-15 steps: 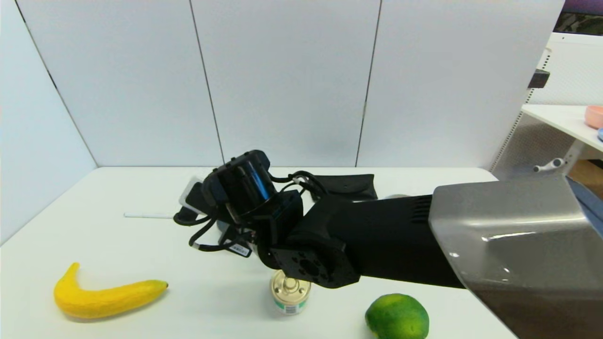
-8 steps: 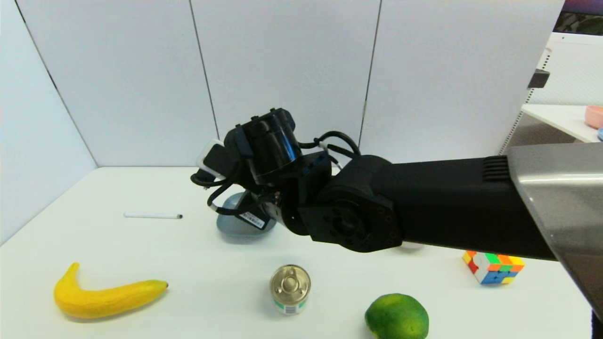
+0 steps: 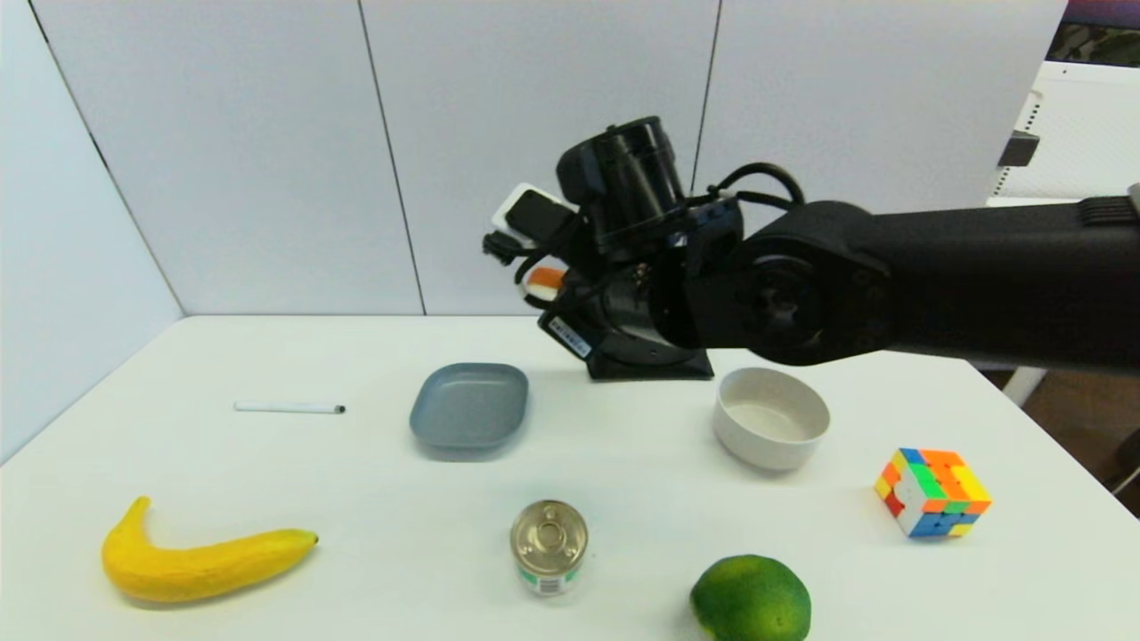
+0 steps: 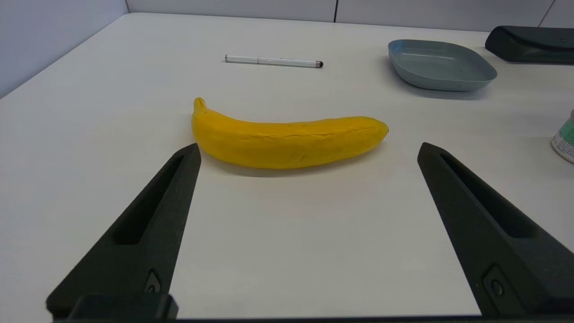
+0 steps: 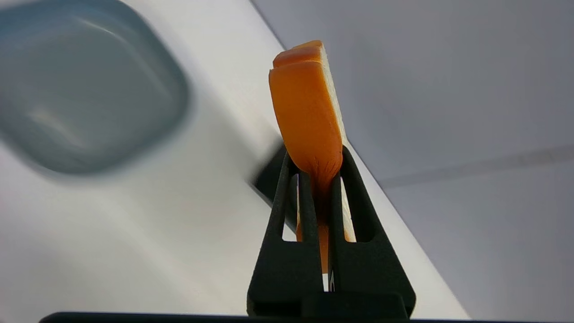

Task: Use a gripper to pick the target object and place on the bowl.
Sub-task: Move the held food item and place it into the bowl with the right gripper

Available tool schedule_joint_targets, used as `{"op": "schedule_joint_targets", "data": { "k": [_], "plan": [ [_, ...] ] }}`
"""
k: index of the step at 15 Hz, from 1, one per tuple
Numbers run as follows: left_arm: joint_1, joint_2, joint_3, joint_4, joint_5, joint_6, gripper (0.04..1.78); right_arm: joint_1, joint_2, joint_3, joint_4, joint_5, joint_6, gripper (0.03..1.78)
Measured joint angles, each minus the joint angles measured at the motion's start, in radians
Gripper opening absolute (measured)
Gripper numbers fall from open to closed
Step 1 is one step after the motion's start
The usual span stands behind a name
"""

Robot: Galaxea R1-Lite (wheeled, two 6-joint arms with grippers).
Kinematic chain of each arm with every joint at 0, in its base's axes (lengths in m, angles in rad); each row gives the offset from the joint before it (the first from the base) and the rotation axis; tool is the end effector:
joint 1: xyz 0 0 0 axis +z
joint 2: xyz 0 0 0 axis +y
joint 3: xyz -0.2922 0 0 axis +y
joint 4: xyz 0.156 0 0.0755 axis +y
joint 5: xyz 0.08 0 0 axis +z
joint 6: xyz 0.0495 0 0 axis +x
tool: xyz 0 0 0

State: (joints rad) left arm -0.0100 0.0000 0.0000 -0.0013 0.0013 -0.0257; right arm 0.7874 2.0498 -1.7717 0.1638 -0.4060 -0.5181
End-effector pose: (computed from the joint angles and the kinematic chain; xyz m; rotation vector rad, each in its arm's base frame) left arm -0.0067 0.0001 0.0757 -0.0257 -0.0012 -0.0087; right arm 0.3094 0.2830 0.2354 -0.7557 0.2651 0.4670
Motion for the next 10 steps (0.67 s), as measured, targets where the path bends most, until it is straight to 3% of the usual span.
{"op": "schedule_joint_targets", "data": {
  "k": [6,10],
  "plan": [
    [0.000,0.000,0.000,0.000,0.000,0.000,1.71,-0.192,-0.158,0.132,0.120,0.015,0.045,0.11],
    [0.000,0.000,0.000,0.000,0.000,0.000,1.71,-0.291,-0.240,0.184,0.239,0.130,0.047,0.11]
  ]
}}
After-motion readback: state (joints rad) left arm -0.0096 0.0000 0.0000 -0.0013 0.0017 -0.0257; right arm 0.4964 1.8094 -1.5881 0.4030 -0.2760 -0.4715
